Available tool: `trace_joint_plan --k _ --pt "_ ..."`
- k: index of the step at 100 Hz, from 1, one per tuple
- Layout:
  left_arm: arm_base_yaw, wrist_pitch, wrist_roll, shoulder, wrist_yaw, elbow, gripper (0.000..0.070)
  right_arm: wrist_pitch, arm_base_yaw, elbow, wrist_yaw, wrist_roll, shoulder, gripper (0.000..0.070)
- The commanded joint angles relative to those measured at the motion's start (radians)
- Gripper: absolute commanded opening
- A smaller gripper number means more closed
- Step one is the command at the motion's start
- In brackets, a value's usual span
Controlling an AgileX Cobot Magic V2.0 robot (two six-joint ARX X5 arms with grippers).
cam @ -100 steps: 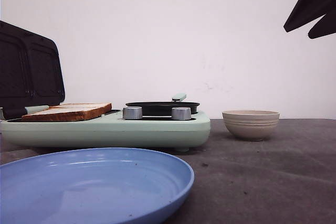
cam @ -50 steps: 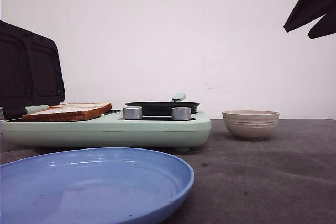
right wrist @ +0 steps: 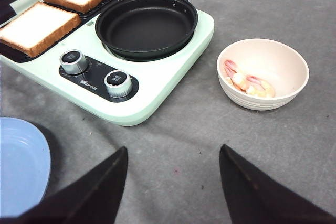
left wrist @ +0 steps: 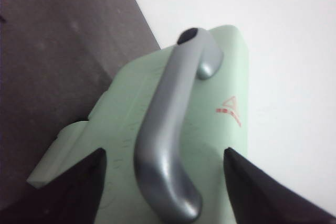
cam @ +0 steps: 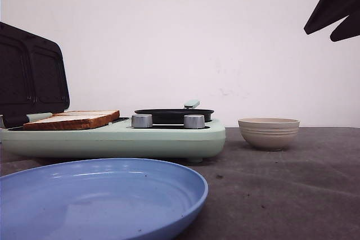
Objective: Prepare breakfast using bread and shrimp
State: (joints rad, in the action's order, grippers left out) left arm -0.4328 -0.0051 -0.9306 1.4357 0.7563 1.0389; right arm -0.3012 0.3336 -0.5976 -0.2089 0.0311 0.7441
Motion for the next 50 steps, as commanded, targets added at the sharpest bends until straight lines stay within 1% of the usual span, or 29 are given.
trace_joint_plan --k 1,3,6,12,13,15,27,37,50 --pt "0.002 0.009 0.003 0.026 -0.004 0.018 0.0232 0.009 0.003 -0.010 0.000 0.010 0.006 0.0337" --pt "0.003 0.010 0.003 0.027 -0.004 0.018 0.0205 0.009 0.003 -0.010 0.000 0.010 0.006 0.0337" --pt "0.006 0.013 0.003 0.031 -0.004 0.018 0.0140 0.008 0.003 -0.010 0.000 0.010 0.006 0.0337" --pt "0.011 0.022 0.003 0.036 -0.004 0.018 0.0047 0.008 0.003 -0.010 0.000 0.010 0.006 0.0337" --pt "0.013 0.024 0.004 0.037 -0.004 0.018 0.0022 0.008 0.003 -0.010 0.000 0.010 0.006 0.0337" --pt "0.015 0.026 0.005 0.037 -0.004 0.018 0.0001 0.008 0.003 -0.010 0.000 0.010 0.006 0.0337" --pt "0.037 0.027 0.016 0.037 -0.028 0.018 0.0004 0.008 0.003 -0.010 0.000 0.010 0.006 0.0337" --pt "0.066 0.028 0.049 0.037 -0.038 0.018 0.0004 0.008 0.003 -0.010 0.000 0.010 0.006 0.0337" --pt "0.118 0.027 0.076 0.037 -0.071 0.018 0.0004 0.009 0.003 -0.010 0.000 0.010 0.006 0.0337"
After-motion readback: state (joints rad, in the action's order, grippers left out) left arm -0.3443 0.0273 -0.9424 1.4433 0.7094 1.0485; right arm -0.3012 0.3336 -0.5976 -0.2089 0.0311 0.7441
